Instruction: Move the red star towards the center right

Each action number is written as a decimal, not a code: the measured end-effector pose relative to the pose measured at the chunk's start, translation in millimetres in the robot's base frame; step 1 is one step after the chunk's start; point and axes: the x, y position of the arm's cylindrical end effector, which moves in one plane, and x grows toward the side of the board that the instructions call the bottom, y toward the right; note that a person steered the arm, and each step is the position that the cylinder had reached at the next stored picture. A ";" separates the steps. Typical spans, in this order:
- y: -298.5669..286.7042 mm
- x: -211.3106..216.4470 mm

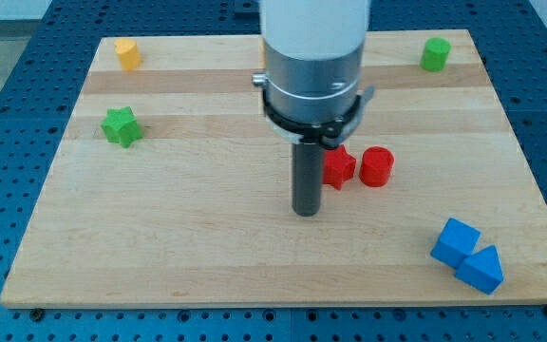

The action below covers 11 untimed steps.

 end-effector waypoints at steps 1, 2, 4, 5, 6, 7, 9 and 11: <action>17.4 -3.1; 22.4 -37.4; 34.9 -105.6; 34.9 -105.6; 16.2 -105.6; 4.9 -106.5; 18.8 -129.2; 80.4 -123.6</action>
